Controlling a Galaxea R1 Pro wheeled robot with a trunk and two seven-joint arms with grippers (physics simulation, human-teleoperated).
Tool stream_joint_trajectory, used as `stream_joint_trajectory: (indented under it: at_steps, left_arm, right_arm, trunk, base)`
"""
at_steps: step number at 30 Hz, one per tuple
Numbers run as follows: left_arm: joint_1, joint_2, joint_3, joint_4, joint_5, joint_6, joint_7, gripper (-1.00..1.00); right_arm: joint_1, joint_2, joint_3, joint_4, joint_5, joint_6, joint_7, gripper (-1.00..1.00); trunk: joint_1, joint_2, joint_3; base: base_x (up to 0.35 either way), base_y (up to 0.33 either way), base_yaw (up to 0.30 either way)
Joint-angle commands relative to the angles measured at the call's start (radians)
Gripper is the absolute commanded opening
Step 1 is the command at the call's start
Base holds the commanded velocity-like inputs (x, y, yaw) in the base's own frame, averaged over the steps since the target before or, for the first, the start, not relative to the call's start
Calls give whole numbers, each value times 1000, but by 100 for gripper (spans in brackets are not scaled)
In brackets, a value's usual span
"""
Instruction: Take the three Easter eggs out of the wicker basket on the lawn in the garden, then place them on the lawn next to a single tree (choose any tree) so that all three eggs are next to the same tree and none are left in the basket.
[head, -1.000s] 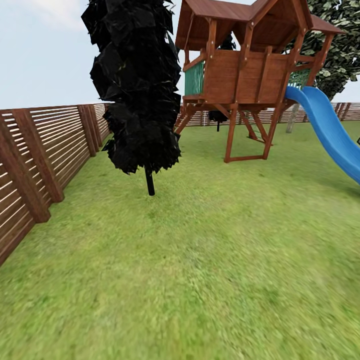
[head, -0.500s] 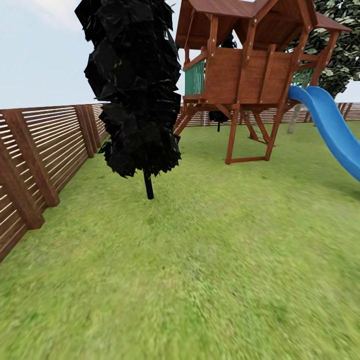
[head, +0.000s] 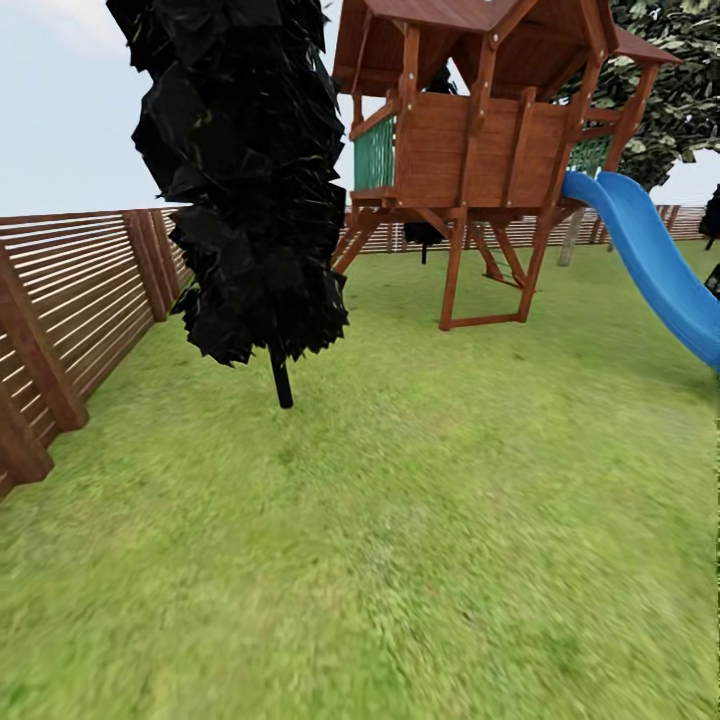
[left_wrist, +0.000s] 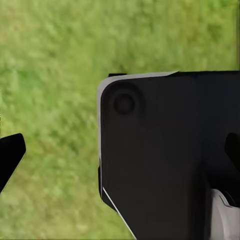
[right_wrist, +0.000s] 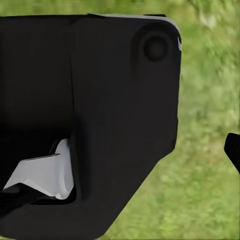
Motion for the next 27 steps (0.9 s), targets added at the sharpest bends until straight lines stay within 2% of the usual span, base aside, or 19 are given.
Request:
stream_joint_trajectory:
  at_steps: [1, 14, 19, 27]
  left_arm:
    - [0, 0, -1, 0, -1, -3, 1, 100]
    - [0, 0, -1, 0, -1, -3, 1, 100]
    - [-1, 0, -1, 0, -1, -3, 1, 100]
    - [-1, 0, 0, 0, -1, -2, 1, 100]
  right_arm:
    - [0, 1, 0, -1, 0, -2, -1, 100]
    - [0, 8, -4, -1, -2, 6, -1, 100]
    - [0, 7, -23, -1, -1, 2, 0, 100]
    - [0, 5, -30, -1, -1, 1, 1, 100]
  trunk:
    - [1, -2, -2]
    - [1, -2, -2]
    - [1, -2, -2]
    - [1, -2, -2]
  base:
    - [338, 0, -117]
    - [338, 0, -27]
    - [338, 0, -1]
    - [338, 0, 0]
